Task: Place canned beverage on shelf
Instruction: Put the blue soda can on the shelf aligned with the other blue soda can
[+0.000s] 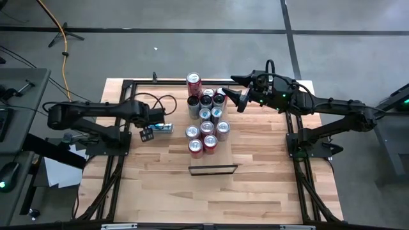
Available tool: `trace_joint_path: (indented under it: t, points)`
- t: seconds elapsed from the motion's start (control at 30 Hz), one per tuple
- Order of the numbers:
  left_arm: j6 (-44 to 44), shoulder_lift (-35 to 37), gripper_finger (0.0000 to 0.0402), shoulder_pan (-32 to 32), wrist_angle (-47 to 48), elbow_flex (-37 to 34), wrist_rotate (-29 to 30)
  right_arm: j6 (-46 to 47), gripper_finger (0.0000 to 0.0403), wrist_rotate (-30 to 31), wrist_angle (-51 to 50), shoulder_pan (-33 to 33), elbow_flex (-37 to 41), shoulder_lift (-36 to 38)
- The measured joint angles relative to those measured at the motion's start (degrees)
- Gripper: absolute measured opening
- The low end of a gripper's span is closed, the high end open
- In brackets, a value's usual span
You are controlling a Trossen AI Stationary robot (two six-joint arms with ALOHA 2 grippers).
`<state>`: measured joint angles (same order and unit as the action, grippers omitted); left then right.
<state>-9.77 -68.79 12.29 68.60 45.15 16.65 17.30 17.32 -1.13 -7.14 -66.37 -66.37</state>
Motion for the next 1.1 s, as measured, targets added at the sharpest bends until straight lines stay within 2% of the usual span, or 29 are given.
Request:
trace_joint_path:
  t: [0.37, 0.9, 1.0, 1.1]
  points:
    - [1.9, -8.4, 0.028, 0.1, -7.4, -0.4, -0.7, -0.2, 0.036, -0.2, 0.1, 0.0, 0.0, -1.2]
    - [4.0, -21.0, 0.0278, 0.0, -7.5, -0.4, -0.9, -0.3, 0.036, -0.2, 0.0, 0.0, 0.0, -1.3]
    - [4.6, -21.5, 0.0252, -0.1, -7.4, -0.4, -1.3, -0.2, 0.036, -0.2, 0.0, 0.0, 0.0, -1.3]
    - [5.8, -20.9, 0.0187, -0.1, -4.8, 0.8, -3.1, -0.2, 0.036, -0.2, 0.0, 0.0, 0.0, -1.3]
